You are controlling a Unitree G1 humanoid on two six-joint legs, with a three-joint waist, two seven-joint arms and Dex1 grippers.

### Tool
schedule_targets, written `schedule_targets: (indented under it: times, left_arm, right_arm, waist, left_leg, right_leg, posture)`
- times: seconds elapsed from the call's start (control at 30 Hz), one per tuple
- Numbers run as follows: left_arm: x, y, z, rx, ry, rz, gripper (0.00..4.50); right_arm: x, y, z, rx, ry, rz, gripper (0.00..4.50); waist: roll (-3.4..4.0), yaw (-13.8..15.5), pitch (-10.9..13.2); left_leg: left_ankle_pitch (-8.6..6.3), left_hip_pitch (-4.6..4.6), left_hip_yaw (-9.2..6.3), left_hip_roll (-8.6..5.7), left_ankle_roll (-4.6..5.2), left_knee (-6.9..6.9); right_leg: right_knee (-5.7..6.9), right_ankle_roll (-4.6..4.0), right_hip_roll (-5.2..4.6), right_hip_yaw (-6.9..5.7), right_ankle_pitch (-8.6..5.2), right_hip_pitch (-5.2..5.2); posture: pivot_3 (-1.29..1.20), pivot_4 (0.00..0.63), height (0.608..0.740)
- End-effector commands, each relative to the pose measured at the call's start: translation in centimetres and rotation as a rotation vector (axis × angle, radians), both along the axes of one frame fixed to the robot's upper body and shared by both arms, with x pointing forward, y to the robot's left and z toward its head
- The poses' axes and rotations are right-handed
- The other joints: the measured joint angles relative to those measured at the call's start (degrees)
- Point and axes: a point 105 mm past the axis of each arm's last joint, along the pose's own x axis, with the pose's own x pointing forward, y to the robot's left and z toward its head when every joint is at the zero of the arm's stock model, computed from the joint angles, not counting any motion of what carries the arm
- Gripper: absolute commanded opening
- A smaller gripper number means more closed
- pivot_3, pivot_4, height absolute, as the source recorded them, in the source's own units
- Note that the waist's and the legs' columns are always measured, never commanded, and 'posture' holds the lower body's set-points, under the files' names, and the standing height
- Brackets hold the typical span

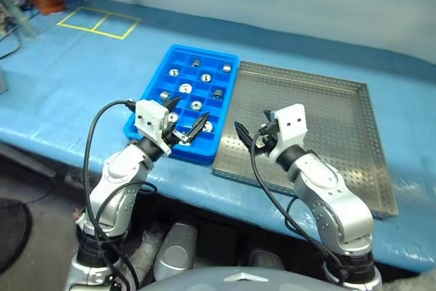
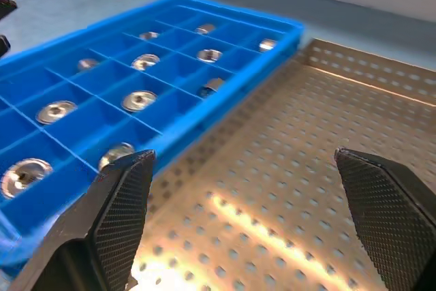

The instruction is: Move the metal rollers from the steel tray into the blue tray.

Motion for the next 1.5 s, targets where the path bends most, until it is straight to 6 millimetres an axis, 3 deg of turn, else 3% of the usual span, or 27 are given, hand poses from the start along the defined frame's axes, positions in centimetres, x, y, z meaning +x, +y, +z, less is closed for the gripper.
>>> schedule_targets:
  times: [0.03,0.13,0.27,0.4,1.5]
  left_arm:
    - [0.3,-1.2,-0.2,0.080,-0.023,-0.065,4.50]
    - [0.9,-1.8,-1.4,0.179,-0.013,-0.107,4.50]
    - [1.2,-2.1,-1.3,0.185,-0.022,-0.127,4.50]
    - [1.1,-2.2,-1.4,0.183,-0.021,-0.134,4.50]
    - [0.6,-2.2,-1.5,0.164,-0.015,-0.130,4.50]
  right_arm:
    - [-0.9,-1.3,1.3,-0.002,-0.062,-0.061,4.46]
    - [-1.6,-2.9,0.0,-0.005,-0.017,-0.133,4.46]
    - [-1.9,-3.5,-0.8,-0.008,0.013,-0.176,4.46]
    - [-2.1,-3.6,-1.1,-0.002,0.026,-0.194,4.46]
    - [-1.3,-3.6,-1.2,-0.009,0.031,-0.179,4.46]
  waist:
    - [0.00,-3.2,0.0]
    - [0.00,-6.8,0.0]
    - [0.00,-10.8,0.0]
    - [0.00,-12.0,0.0]
    - [-0.01,-11.9,0.0]
  left_leg:
    - [0.01,0.00,0.00,0.00,0.01,0.00]
    - [0.03,0.14,-0.06,-0.01,0.06,0.01]
    - [0.07,0.22,-0.03,-0.01,0.11,0.02]
    - [0.12,0.28,-0.04,-0.02,0.20,0.01]
    - [0.26,0.29,0.03,-0.15,0.42,0.04]
  right_leg:
    - [0.00,0.00,0.00,0.02,0.00,0.01]
    - [0.07,-0.01,0.00,0.04,0.00,0.13]
    - [0.17,-0.01,0.01,0.12,0.00,0.13]
    - [0.24,0.00,0.02,0.16,0.01,0.16]
    - [0.25,0.19,0.00,0.42,0.14,0.18]
  posture:
    - [0.08,0.150,0.740]
    - [0.05,0.150,0.740]
    - [0.03,0.150,0.740]
    - [0.03,0.150,0.740]
    - [0.08,0.150,0.740]
